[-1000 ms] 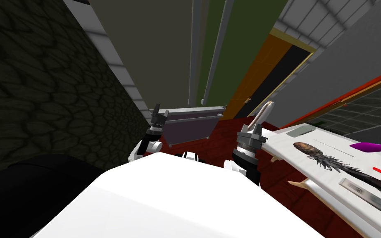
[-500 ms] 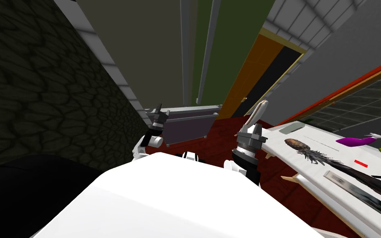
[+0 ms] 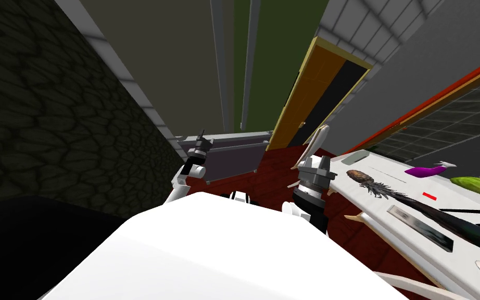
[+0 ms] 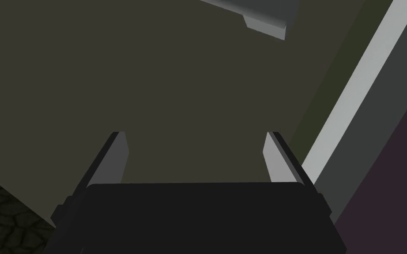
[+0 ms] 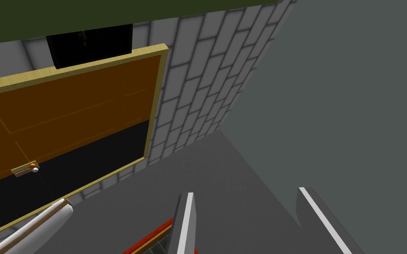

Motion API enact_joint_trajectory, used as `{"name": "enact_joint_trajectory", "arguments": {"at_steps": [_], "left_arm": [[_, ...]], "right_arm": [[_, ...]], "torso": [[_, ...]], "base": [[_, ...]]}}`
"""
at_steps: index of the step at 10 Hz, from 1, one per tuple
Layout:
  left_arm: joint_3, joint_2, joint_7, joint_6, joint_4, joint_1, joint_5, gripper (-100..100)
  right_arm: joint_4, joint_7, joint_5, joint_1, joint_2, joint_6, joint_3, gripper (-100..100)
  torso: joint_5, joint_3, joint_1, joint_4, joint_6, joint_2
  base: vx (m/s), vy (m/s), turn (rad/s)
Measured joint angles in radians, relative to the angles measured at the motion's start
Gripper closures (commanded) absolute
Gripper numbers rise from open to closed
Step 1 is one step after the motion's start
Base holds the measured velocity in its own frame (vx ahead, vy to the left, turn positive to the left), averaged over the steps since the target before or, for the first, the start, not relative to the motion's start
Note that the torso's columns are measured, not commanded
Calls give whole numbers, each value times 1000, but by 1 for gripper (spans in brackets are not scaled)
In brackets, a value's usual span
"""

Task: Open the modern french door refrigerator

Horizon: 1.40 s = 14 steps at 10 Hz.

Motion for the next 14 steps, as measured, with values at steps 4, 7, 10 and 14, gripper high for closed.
{"name": "enact_joint_trajectory", "arguments": {"at_steps": [4,7,10,14], "left_arm": [[49,33,83,102,127,-118,67,-100],[82,71,140,164,212,-187,112,-100],[118,108,189,242,290,-268,154,-100],[146,155,242,299,384,-338,196,-100]], "right_arm": [[0,0,0,0,0,0,0,0],[0,0,0,0,0,0,0,0],[0,0,0,0,0,0,0,0],[0,0,0,0,0,0,0,0]], "torso": [[0,0,1,0,0,0],[1,1,2,0,0,1],[0,0,0,0,0,0],[0,1,2,0,0,1]], "base": [[-13,-109,-55],[-15,-97,-32],[-10,-89,-43],[-9,-69,-33]]}}
